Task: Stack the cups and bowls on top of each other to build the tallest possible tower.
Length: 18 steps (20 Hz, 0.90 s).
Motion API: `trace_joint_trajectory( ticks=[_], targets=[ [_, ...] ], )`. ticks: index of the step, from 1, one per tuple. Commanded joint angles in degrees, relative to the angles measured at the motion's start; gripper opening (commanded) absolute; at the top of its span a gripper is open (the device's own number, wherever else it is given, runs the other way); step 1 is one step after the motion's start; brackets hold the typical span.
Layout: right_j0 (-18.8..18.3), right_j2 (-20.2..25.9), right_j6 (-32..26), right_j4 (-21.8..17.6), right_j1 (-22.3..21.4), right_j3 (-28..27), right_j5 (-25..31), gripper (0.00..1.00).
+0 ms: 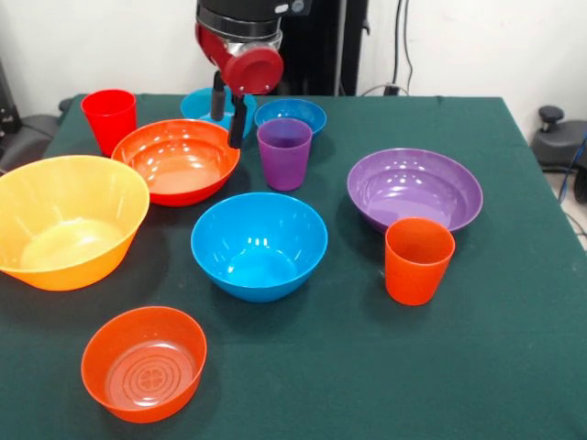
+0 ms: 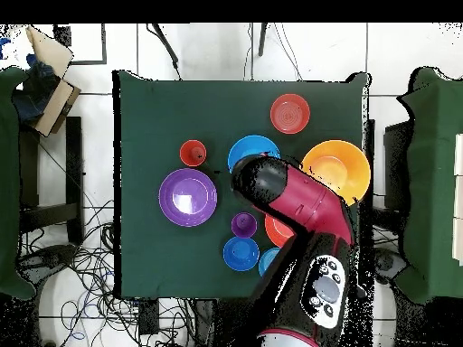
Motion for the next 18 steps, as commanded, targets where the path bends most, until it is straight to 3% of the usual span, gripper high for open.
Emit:
trace_joint_trajectory(
  ticks=[1, 18],
  targets=[
    [1.7, 5.4, 3.9, -1.9, 2.2, -2.8, 4.5, 1.00],
    [7.8, 5.1, 10.7, 2.1, 5.0, 0.0, 0.7, 1.00]
  ],
)
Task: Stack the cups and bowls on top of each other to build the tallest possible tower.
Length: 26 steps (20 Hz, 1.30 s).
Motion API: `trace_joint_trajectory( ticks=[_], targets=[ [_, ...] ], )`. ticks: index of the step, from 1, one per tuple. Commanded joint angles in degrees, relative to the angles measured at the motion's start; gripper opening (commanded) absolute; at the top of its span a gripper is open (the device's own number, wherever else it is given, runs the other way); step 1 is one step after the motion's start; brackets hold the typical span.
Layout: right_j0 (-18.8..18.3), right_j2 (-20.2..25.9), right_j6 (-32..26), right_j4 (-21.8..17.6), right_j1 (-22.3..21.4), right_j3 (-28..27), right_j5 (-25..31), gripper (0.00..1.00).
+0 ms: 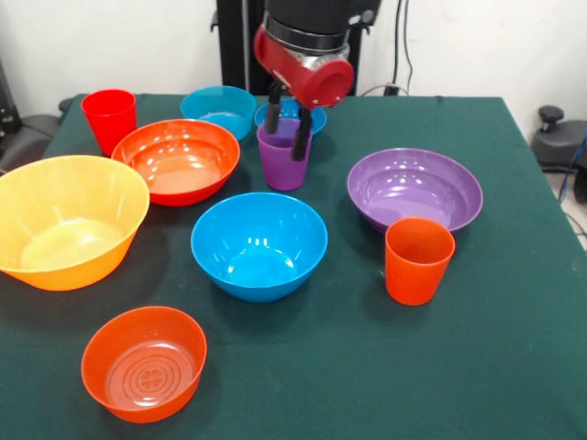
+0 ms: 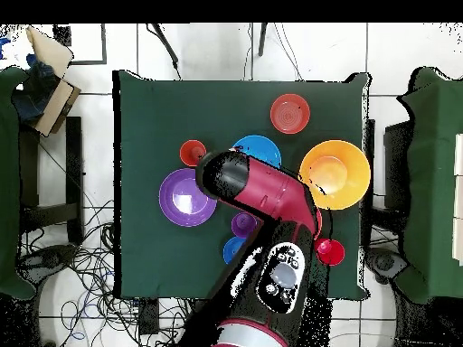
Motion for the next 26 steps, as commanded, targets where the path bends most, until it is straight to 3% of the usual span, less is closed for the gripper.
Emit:
trace_joint_trajectory(
  ticks=[1, 8, 16, 21, 26],
  targets=[
    [2.4, 4.7, 10.9, 1.3, 3.9, 1.4, 0.6, 1.00],
    [5.4, 2.5, 12.5, 1.1, 6.2, 3.0, 0.3, 1.00],
    [8.0, 1.1, 13.3, 1.0, 8.7, 6.9, -4.5, 1.00],
    [13.3, -5.8, 16.4, -0.2, 12.8, 4.6, 0.8, 1.00],
    [14.6, -8.2, 15.5, 0.0, 13.9, 3.8, 2.9, 1.00]
  ],
)
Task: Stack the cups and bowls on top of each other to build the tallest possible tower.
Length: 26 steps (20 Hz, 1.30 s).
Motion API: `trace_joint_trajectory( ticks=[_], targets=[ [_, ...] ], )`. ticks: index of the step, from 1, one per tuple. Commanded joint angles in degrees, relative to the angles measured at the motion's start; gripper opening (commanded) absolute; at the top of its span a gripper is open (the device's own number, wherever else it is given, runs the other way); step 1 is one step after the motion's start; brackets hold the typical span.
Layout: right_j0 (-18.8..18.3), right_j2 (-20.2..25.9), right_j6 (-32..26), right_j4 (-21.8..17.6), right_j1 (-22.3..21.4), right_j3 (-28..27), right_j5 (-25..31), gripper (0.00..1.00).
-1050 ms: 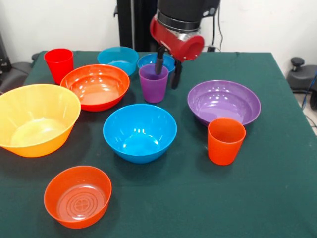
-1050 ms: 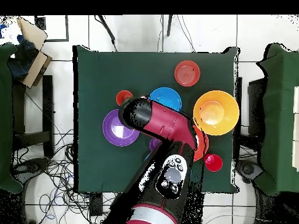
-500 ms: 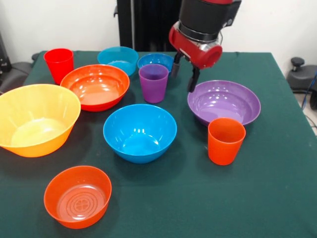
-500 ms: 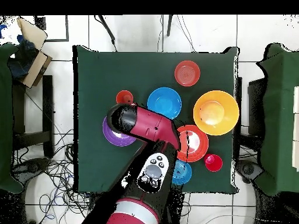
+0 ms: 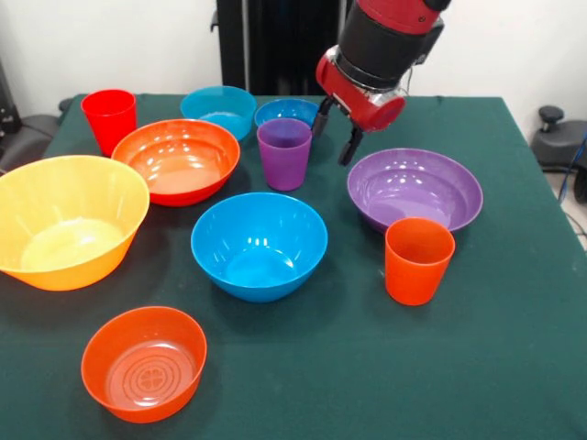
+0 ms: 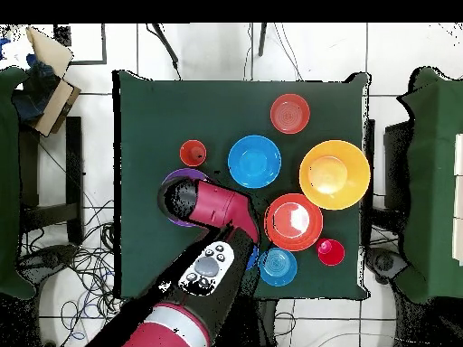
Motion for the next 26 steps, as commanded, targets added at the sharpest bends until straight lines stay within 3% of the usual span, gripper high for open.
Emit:
trace_joint_trajectory(
  ticks=[1, 11, 16, 23, 26],
  targets=[
    [2.2, -1.1, 13.5, -0.2, 4.4, 1.0, 3.3, 1.00],
    [0.9, 1.6, 12.0, 1.1, 4.2, 3.4, -2.4, 1.00],
    [1.3, 1.9, 12.6, 1.3, 4.3, 4.6, -2.7, 1.00],
    [-6.2, 13.0, 8.4, 3.8, 0.4, 11.6, -12.6, 1.00],
    [-7.7, 14.6, 7.8, 3.2, 0.3, 12.4, -13.7, 1.00]
  ],
)
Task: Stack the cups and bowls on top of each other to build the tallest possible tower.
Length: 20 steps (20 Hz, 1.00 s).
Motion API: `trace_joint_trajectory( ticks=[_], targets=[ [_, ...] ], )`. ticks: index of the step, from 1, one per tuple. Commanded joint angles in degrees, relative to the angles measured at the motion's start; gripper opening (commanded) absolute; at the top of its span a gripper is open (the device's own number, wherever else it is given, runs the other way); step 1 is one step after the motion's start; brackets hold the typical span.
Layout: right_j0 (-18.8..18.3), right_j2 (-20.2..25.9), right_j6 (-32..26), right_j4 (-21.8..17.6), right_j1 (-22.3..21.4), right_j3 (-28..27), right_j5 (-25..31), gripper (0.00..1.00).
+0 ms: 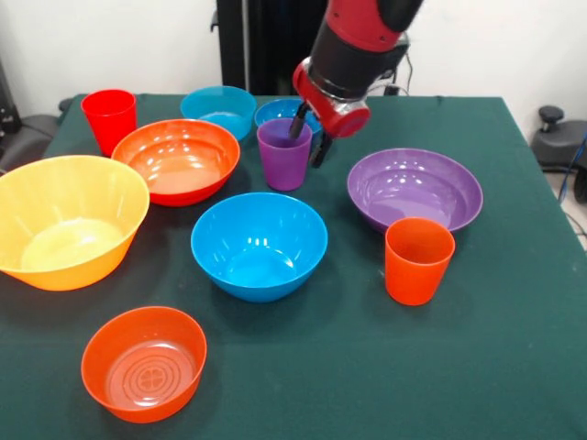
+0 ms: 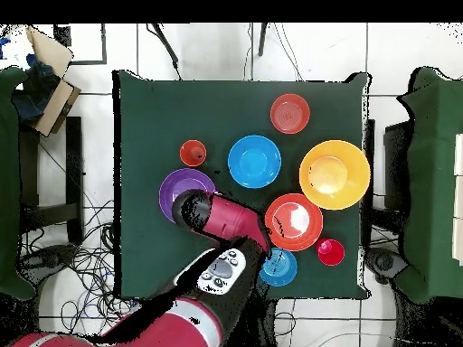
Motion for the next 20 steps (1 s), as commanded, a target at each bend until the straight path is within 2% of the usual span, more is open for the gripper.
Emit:
trace_joint_trajectory(
  ticks=[1, 3, 8, 12, 20],
  targets=[
    [-4.4, 12.6, 5.9, 1.2, -0.6, 6.7, -6.8, 1.00],
    [-4.8, 12.5, 6.0, 0.4, -0.3, 6.9, -7.1, 1.00],
    [-7.0, 14.9, 5.8, -0.4, 0.1, 7.9, -10.6, 1.00],
    [-8.8, 16.9, 4.7, -1.1, -0.6, 8.7, -11.0, 1.00],
    [-15.5, 25.6, 2.2, -2.9, -2.6, 10.6, -14.4, 1.00]
  ],
)
